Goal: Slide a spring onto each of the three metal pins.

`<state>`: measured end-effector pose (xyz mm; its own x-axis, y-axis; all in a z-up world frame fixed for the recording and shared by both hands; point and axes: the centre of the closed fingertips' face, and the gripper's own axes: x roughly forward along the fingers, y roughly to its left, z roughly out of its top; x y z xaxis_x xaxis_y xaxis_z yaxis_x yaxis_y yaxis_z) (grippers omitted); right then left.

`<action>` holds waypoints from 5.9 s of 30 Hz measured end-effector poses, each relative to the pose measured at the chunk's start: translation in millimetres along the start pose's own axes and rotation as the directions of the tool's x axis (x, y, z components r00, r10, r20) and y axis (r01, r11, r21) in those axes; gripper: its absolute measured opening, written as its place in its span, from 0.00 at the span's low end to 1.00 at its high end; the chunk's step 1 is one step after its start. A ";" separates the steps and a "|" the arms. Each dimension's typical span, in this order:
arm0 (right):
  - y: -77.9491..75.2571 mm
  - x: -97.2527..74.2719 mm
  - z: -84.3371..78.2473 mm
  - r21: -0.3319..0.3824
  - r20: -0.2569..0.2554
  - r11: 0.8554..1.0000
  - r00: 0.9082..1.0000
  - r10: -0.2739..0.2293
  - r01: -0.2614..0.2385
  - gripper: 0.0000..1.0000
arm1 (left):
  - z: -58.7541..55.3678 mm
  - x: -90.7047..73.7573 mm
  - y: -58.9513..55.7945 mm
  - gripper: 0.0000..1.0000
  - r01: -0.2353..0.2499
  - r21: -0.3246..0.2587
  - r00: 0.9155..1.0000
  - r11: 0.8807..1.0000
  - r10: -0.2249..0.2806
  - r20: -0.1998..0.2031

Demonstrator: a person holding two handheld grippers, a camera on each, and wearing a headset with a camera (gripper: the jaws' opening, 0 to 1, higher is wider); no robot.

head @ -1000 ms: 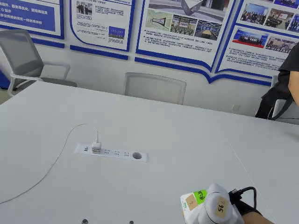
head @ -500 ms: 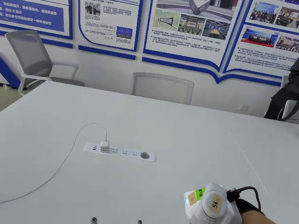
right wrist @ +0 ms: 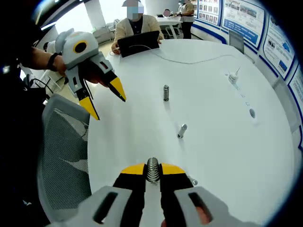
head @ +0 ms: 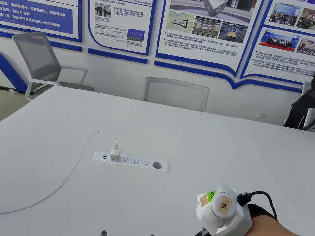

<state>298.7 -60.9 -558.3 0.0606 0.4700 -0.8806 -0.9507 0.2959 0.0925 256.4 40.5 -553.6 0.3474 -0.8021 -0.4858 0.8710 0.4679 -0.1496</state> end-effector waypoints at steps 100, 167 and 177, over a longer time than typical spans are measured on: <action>-62.8 68.7 46.5 -0.024 -0.078 1.000 0.997 -0.002 0.000 0.13 | -58.0 -39.1 48.0 0.62 -0.178 -0.195 0.984 0.964 0.170 -0.060; -52.6 64.1 33.1 0.030 0.002 0.998 0.998 -0.056 0.056 0.30 | -54.6 -44.2 39.6 0.62 -0.181 -0.210 0.983 0.961 0.171 -0.067; -48.3 39.8 27.6 0.092 0.096 0.991 0.989 -0.111 0.102 0.40 | -49.8 -40.9 35.6 0.62 -0.184 -0.217 0.983 0.959 0.172 -0.070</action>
<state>355.4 -33.6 -585.1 0.1943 0.5120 -0.8367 -0.9075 0.4177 0.0449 256.0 108.5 -582.0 0.4673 -0.6814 -0.5633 0.6959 0.6765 -0.2410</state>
